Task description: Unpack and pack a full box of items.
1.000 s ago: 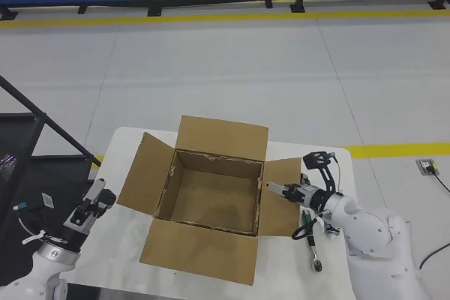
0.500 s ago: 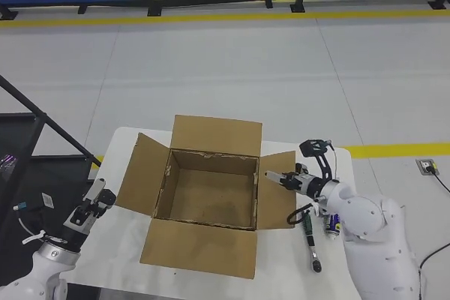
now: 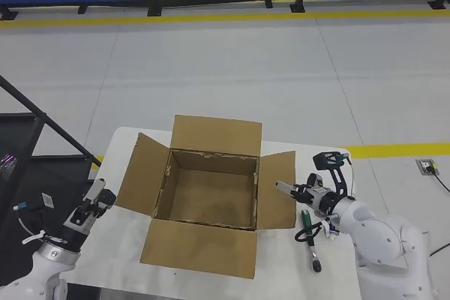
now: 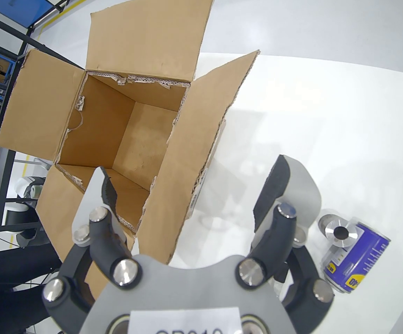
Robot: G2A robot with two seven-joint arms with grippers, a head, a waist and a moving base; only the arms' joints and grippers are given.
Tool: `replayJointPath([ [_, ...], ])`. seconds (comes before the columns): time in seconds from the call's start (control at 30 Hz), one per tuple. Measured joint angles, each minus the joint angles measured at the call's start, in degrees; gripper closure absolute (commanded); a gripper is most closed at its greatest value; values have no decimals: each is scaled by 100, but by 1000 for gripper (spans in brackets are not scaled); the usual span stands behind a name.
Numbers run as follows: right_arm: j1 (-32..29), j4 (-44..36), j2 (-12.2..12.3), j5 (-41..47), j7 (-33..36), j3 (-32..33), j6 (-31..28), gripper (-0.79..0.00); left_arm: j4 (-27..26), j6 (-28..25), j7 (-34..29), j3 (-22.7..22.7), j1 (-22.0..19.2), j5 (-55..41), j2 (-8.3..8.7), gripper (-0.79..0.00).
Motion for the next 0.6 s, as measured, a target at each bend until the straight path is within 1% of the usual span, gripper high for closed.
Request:
replayJointPath([
  [0.17,-7,-2,1,-9,-11,-2,-4,-785,0,0,1,1,0,1,0,-785],
  [0.27,-207,-208,32,-246,-243,-42,-199,-785,12,48,113,35,7,63,-3,-785],
  [0.4,-894,-922,111,-690,-525,144,-616,-785,131,203,318,-15,-31,-20,-4,-785],
  [0.5,-1484,-1435,156,-1057,-729,271,-785,-785,205,245,355,-61,-63,-64,2,-785],
  [0.6,-2048,-1766,194,-1385,-849,381,-906,-785,253,258,360,-71,-102,-94,9,-785],
])
